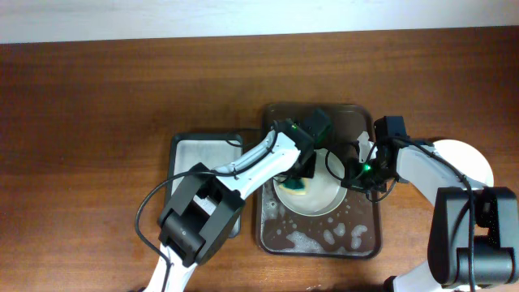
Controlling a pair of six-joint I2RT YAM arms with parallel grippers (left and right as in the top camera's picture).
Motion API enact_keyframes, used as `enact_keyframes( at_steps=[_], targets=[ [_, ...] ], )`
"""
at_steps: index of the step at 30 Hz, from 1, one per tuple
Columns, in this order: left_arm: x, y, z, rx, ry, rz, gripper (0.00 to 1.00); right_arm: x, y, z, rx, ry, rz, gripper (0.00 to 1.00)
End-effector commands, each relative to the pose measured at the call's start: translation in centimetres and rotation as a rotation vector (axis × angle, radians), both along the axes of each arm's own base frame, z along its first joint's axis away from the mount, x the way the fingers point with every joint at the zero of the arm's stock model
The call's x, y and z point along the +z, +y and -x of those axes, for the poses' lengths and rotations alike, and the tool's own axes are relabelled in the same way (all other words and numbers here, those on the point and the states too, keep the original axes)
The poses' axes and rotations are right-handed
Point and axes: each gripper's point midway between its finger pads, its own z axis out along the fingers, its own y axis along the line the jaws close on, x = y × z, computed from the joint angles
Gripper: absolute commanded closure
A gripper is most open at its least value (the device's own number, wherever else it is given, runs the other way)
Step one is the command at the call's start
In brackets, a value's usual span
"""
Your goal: Clean dirty plates on tray and stack at the side
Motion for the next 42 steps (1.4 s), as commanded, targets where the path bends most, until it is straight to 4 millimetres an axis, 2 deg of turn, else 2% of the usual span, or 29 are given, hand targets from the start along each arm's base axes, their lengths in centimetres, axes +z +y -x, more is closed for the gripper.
enact_keyframes(
  at_steps=[1, 3, 5, 8, 10, 11, 13, 15, 16, 18, 21, 22, 24, 28, 30, 34, 42],
  targets=[
    [-0.2, 6.5, -2.4, 0.029, -0.150, -0.305, 1.00, -1.7, -1.4, 1.4, -0.010, 0.062, 0.083, 0.96],
    [-0.2, 6.6, -2.1, 0.027, -0.135, -0.307, 1.00, -1.7, -1.4, 1.4, -0.010, 0.064, 0.083, 0.96],
    [0.5, 5.6, -1.2, 0.021, -0.085, -0.248, 1.00, -1.7, -1.5, 1.5, -0.010, 0.067, 0.083, 0.96],
    [4.3, 4.1, -0.1, 0.012, -0.053, -0.112, 1.00, -1.4, -1.4, 1.6, -0.010, 0.065, 0.083, 0.96],
    [7.4, 4.0, 0.0, 0.000, -0.081, -0.053, 1.00, -0.6, -1.5, 1.5, -0.008, 0.045, 0.084, 0.96],
    [8.9, 4.4, 0.1, 0.006, -0.100, -0.037, 1.00, 0.0, -1.5, 1.4, -0.009, 0.030, 0.085, 0.96],
    [13.6, 6.5, 0.1, 0.000, -0.161, 0.000, 1.00, 2.0, -1.5, 1.2, -0.012, -0.022, 0.091, 0.96],
    [16.1, 8.8, 0.4, 0.008, -0.185, 0.007, 1.00, 3.7, -2.0, 1.3, -0.016, -0.067, 0.121, 0.96],
    [17.2, 10.7, 0.6, 0.028, -0.187, 0.003, 1.00, 4.8, -2.4, 1.5, -0.020, -0.095, 0.150, 0.96],
    [18.1, 13.2, 0.9, 0.050, -0.189, 0.000, 1.00, 6.3, -3.1, 1.8, -0.022, -0.138, 0.203, 0.96],
    [17.1, 16.0, 1.8, 0.061, -0.149, 0.036, 1.00, 9.0, -3.4, 2.1, 0.007, -0.237, 0.321, 0.96],
    [15.7, 17.2, 2.3, 0.092, -0.124, 0.068, 1.00, 10.4, -3.6, 2.1, 0.029, -0.298, 0.399, 0.96],
    [13.4, 18.2, 2.8, 0.110, -0.092, 0.146, 1.00, 12.4, -3.6, 2.0, 0.008, -0.385, 0.504, 0.96],
    [9.2, 19.6, 3.5, 0.181, -0.046, 0.242, 1.00, 15.5, -3.0, 1.2, 0.050, -0.556, 0.682, 0.96],
    [7.2, 20.4, 3.8, 0.207, -0.040, 0.239, 1.00, 16.9, -1.5, 1.0, 0.091, -0.643, 0.730, 0.96],
    [5.7, 20.8, 4.7, 0.211, -0.018, 0.222, 1.00, 19.4, -0.4, 1.5, 0.156, -0.764, 0.929, 0.96],
    [5.6, 20.9, 4.7, 0.213, -0.020, 0.215, 1.00, 24.6, 3.4, 3.6, 0.243, -1.050, 1.172, 0.96]
  ],
)
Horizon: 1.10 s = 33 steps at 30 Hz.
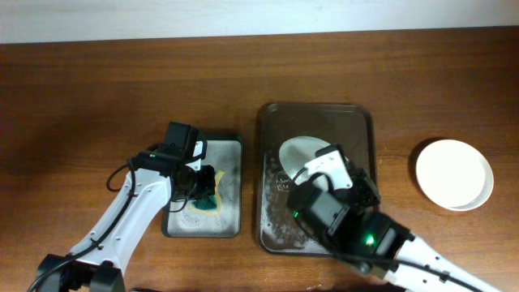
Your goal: Clean dirty plates on tray and stack at the side
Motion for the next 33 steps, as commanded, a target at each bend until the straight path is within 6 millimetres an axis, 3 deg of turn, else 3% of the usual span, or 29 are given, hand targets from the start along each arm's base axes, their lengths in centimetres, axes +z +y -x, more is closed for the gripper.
enact_keyframes(
  at_steps=[1, 8, 11, 16, 17, 18, 19, 21, 23, 25, 30, 33],
  targets=[
    [0.7, -0.1, -0.1, -0.017, -0.028, 0.016, 1.00, 3.8, -0.5, 0.7, -0.042, -0.192, 0.102, 0.96],
    [0.7, 0.0, -0.2, -0.015, -0.031, 0.009, 1.00, 4.2, 0.1, 1.1, -0.019, -0.210, 0.114, 0.96],
    [0.5, 1.6, -0.7, 0.006, -0.055, -0.083, 1.00, 4.2, 0.1, 1.1, -0.019, -0.211, 0.113, 0.96],
    [-0.1, 2.4, -1.2, 0.009, -0.095, -0.155, 0.98, 4.1, 0.2, 1.1, -0.016, -0.206, 0.109, 0.96],
    [-0.4, 2.3, -1.3, 0.006, -0.105, -0.159, 0.92, 3.9, 0.3, 1.1, -0.009, -0.196, 0.102, 0.96],
    [-1.0, 2.0, -1.2, 0.011, -0.107, -0.147, 0.75, 3.5, 0.6, 1.1, 0.003, -0.180, 0.091, 0.96],
    [-1.2, 1.9, -1.1, 0.014, -0.106, -0.138, 0.67, 3.4, 0.6, 1.1, 0.007, -0.175, 0.088, 0.96],
    [-1.2, 1.5, -1.0, 0.009, -0.103, -0.114, 0.55, 3.4, 0.6, 1.1, 0.006, -0.175, 0.089, 0.96],
    [-0.5, 0.6, -1.2, -0.002, -0.106, -0.065, 0.32, 3.4, 0.6, 1.1, 0.005, -0.174, 0.089, 0.96],
    [1.2, -0.4, -1.5, -0.012, -0.126, -0.012, 0.23, 3.3, 0.6, 1.1, -0.001, -0.176, 0.063, 0.96],
    [6.8, -1.1, -2.4, -0.020, -0.245, 0.049, 0.18, 2.4, -0.1, 1.1, -0.064, -0.172, -0.047, 0.96],
    [8.2, -1.0, -2.2, -0.017, -0.290, 0.056, 0.00, 2.4, -0.4, 1.0, -0.077, -0.172, -0.045, 0.96]
  ],
)
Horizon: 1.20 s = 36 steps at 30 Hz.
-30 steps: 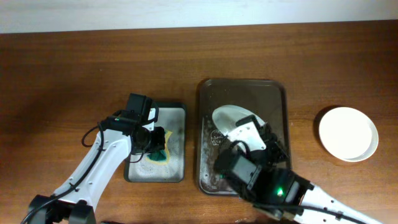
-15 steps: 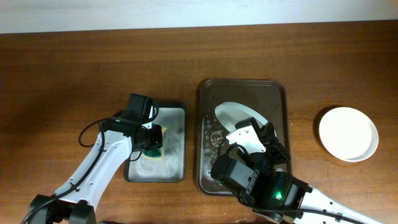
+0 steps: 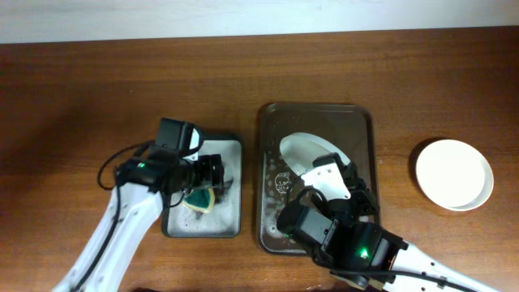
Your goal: Clean dirty plates on tray and stack at the side
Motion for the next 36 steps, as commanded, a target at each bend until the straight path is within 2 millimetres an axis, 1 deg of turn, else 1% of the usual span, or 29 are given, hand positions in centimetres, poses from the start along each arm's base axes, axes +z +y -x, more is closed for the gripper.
enact_keyframes(
  at_steps=[1, 24, 26, 28, 29, 30, 34, 36],
  targets=[
    [2.1, -0.4, 0.0, -0.014, -0.055, 0.030, 0.00, 0.4, -0.5, -0.1, -0.033, -0.030, -0.064, 0.96],
    [2.0, -0.4, 0.0, -0.014, -0.053, 0.030, 0.00, 0.4, -0.6, 0.0, -0.032, -0.025, -0.053, 0.96],
    [2.0, -0.4, 0.0, -0.014, -0.053, 0.030, 0.00, 0.5, -0.6, 0.0, -0.017, -0.011, -0.005, 0.96],
    [2.0, -0.4, 0.0, -0.014, -0.053, 0.030, 0.00, 1.4, -1.2, -0.1, -0.030, -0.039, 0.075, 0.96],
    [2.0, -0.4, 0.0, -0.014, -0.053, 0.030, 0.00, 1.9, -1.5, -0.1, -0.046, -0.063, 0.088, 0.96],
    [2.0, -0.4, 0.0, -0.014, -0.053, 0.030, 0.00, 1.9, -1.5, -0.1, -0.045, -0.063, 0.087, 0.96],
    [2.0, -0.4, 0.0, -0.014, -0.053, 0.030, 0.00, 0.4, -0.6, 0.0, 0.004, 0.012, 0.037, 0.96],
    [2.0, -0.4, 0.0, -0.014, -0.053, 0.030, 0.00, -0.8, -0.1, 0.0, -0.012, 0.036, -0.098, 0.96]
  ],
)
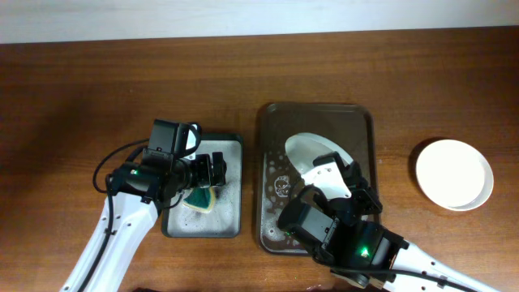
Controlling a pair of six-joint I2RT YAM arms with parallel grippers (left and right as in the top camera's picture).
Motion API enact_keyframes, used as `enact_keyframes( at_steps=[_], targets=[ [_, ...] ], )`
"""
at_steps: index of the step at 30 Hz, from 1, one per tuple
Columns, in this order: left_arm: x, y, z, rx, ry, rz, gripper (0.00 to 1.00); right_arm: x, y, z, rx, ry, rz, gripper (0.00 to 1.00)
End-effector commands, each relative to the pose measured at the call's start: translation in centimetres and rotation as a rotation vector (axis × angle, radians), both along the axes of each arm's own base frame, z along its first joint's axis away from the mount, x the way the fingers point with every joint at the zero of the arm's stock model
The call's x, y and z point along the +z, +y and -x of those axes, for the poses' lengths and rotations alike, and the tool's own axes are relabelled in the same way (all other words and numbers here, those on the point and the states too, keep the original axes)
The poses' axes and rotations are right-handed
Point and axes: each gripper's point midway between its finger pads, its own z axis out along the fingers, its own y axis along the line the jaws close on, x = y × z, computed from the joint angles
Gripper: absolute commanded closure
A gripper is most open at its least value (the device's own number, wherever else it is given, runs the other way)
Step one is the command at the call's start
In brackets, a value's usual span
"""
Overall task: Clean dirty plates on tray and stack at the side
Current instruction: 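Carry the white plate right and stack it on the other plates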
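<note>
A white plate [306,152] hangs tilted over the dark brown tray [272,122]. My right gripper [349,180] is shut on the plate's right rim, and the arm hides the lower half of the plate. A green and yellow sponge [199,199] lies in the small grey tray [229,144] to the left. My left gripper [214,172] hovers open just above the sponge, apart from it. White clean plates [454,173] sit stacked at the far right.
Soap foam [281,185] and water cover the floor of the brown tray. My right arm's bulk [349,239] fills the front of the scene near the camera. The two trays stand side by side on the wooden table [97,89].
My left gripper has drawn back slightly to the left above the sponge, which stays in the grey tray. The plate in my right gripper has shifted a touch to the right.
First my left gripper pressed the sponge on the plate in the brown tray while my right gripper held its rim. Then the left gripper was over the grey tray with the sponge and the right held the plate tilted. The sponge then lay released, as now.
</note>
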Motion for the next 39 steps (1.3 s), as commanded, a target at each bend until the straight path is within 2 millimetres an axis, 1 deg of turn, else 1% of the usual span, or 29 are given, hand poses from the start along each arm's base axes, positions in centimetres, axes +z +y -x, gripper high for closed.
enact_keyframes(
  at_steps=[1, 2, 3, 4, 5, 7, 10, 12, 13, 15, 16, 17, 19, 21, 23, 24, 25, 26, 27, 29, 30, 31, 32, 33, 34, 35, 36, 37, 39],
  targets=[
    [0.4, -0.3, -0.1, -0.010, -0.007, 0.014, 0.00, -1.6, 0.0, -0.1, -0.047, 0.045, -0.223, 0.96],
    [0.4, -0.3, -0.1, -0.010, -0.007, 0.014, 0.00, -2.9, -0.3, -0.3, -0.087, 0.095, -0.310, 0.96],
    [0.4, -0.3, -0.1, -0.010, -0.007, 0.014, 0.00, -4.9, -1.0, -0.6, -0.150, 0.196, -0.444, 0.96],
    [0.4, -0.3, -0.1, -0.010, -0.007, 0.014, 0.00, -5.8, -1.4, -0.8, -0.177, 0.251, -0.511, 0.96],
    [0.4, -0.3, -0.1, -0.010, -0.007, 0.014, 0.00, -7.5, -3.6, -1.5, -0.262, 0.353, -0.668, 0.96],
    [0.4, -0.3, -0.1, -0.010, -0.007, 0.014, 0.00, -8.4, -7.1, -2.5, -0.315, 0.432, -0.854, 0.96],
    [0.4, -0.3, -0.1, -0.010, -0.007, 0.014, 0.00, -8.5, -14.0, -2.5, -0.493, 0.355, -1.117, 0.96],
    [0.4, -0.3, -0.1, -0.010, -0.007, 0.014, 0.00, -8.7, -19.9, -2.0, -0.641, 0.225, -1.282, 0.96],
    [0.4, -0.3, -0.1, -0.010, -0.007, 0.014, 0.00, -9.1, -22.5, -1.7, -0.705, 0.168, -1.336, 0.96],
    [0.4, -0.3, -0.1, -0.010, -0.007, 0.014, 0.00, -10.3, -26.2, -0.6, -0.834, 0.097, -1.386, 0.96],
    [0.4, -0.3, -0.1, -0.010, -0.007, 0.014, 0.00, -11.5, -28.6, 0.1, -0.920, 0.052, -1.420, 0.96],
    [0.4, -0.3, -0.1, -0.010, -0.007, 0.014, 0.00, -12.4, -30.1, 0.6, -0.976, 0.022, -1.445, 0.96],
    [0.4, -0.3, -0.1, -0.010, -0.007, 0.014, 0.00, -14.5, -32.3, 1.0, -1.042, 0.006, -1.471, 0.96],
    [0.4, -0.3, -0.1, -0.010, -0.007, 0.014, 0.00, -16.9, -33.5, 1.4, -1.102, 0.030, -1.471, 0.96],
    [0.4, -0.3, -0.1, -0.010, -0.007, 0.014, 0.00, -18.2, -33.5, 1.8, -1.140, 0.064, -1.470, 0.93],
    [0.4, -0.3, -0.1, -0.010, -0.007, 0.014, 0.00, -18.4, -33.4, 1.9, -1.143, 0.073, -1.477, 0.54],
    [0.4, -0.3, -0.1, -0.010, -0.007, 0.014, 0.00, -18.4, -33.2, 1.9, -1.142, 0.076, -1.481, 0.27],
    [0.4, -0.3, -0.1, -0.010, -0.007, 0.014, 0.00, -17.6, -32.9, 1.6, -1.115, 0.068, -1.491, 0.05],
    [0.4, -0.3, -0.1, -0.010, -0.007, 0.014, 0.00, -16.6, -32.6, 1.1, -1.076, 0.052, -1.499, 0.01],
    [0.4, -0.3, -0.1, -0.010, -0.007, 0.014, 0.00, -13.0, -30.8, -1.2, -0.901, 0.038, -1.521, 0.01],
    [0.4, -0.3, -0.1, -0.010, -0.007, 0.014, 0.00, -10.4, -28.8, -2.6, -0.775, 0.041, -1.536, 0.01],
    [0.4, -0.3, -0.1, -0.010, -0.007, 0.014, 0.00, -7.0, -25.4, -3.9, -0.575, 0.069, -1.523, 0.01],
    [0.4, -0.3, -0.1, -0.010, -0.007, 0.014, 0.00, -5.0, -22.9, -4.4, -0.454, 0.088, -1.504, 0.01],
    [0.4, -0.3, -0.1, -0.010, -0.007, 0.014, 0.00, -2.0, -17.7, -4.0, -0.241, 0.148, -1.455, 0.01],
    [0.4, -0.3, -0.1, -0.010, -0.007, 0.014, 0.00, -0.7, -14.7, -3.2, -0.143, 0.187, -1.423, 0.01],
    [0.4, -0.3, -0.1, -0.010, -0.007, 0.014, 0.01, 0.5, -11.0, -1.5, -0.024, 0.237, -1.356, 0.01],
    [0.4, -0.3, -0.1, -0.010, -0.007, 0.014, 0.00, 1.5, -8.4, 0.0, 0.065, 0.262, -1.310, 0.01],
    [0.4, -0.3, -0.1, -0.010, -0.007, 0.014, 0.00, 2.7, -6.6, 1.4, 0.142, 0.256, -1.272, 0.01],
    [0.4, -0.3, -0.1, -0.010, -0.007, 0.014, 0.00, 5.1, -3.9, 3.8, 0.284, 0.205, -1.215, 0.01]
  ],
)
